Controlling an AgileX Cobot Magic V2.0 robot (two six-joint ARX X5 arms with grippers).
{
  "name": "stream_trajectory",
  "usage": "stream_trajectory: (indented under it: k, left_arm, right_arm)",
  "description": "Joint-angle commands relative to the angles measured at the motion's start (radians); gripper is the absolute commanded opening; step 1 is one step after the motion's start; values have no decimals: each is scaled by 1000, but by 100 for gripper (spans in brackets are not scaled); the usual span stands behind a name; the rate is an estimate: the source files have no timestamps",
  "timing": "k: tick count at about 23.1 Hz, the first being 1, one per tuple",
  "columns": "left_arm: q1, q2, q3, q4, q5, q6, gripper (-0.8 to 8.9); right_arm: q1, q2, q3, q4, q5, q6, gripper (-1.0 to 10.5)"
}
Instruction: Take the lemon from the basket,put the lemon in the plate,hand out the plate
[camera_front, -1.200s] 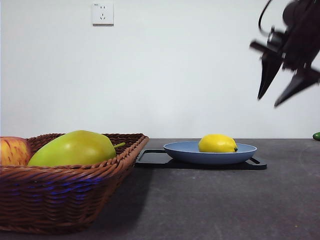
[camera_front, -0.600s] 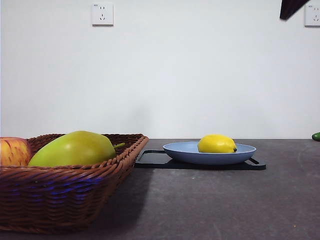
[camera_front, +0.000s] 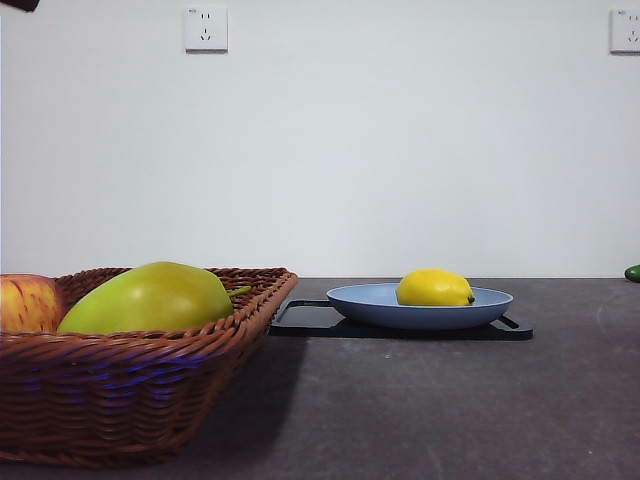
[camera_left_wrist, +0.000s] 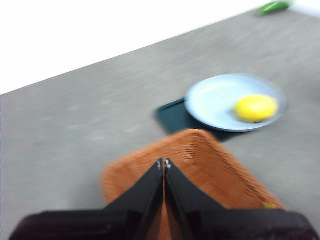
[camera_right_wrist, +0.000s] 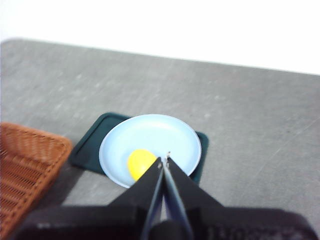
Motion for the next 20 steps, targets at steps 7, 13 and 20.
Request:
stream_trajectory:
  k: [7,13,20]
  left_arm:
    - [-4,-149,-68,53,7,-63,9]
    - [-4,-148,-68,52,8,-63,9]
    - [-4,-166,-69,47,8,-63,9]
  right_arm:
    - [6,-134,-118,86,12,-2,3]
    - [6,-148,-118,86,12,-2,3]
    - [6,-148,-118,86,11,-2,3]
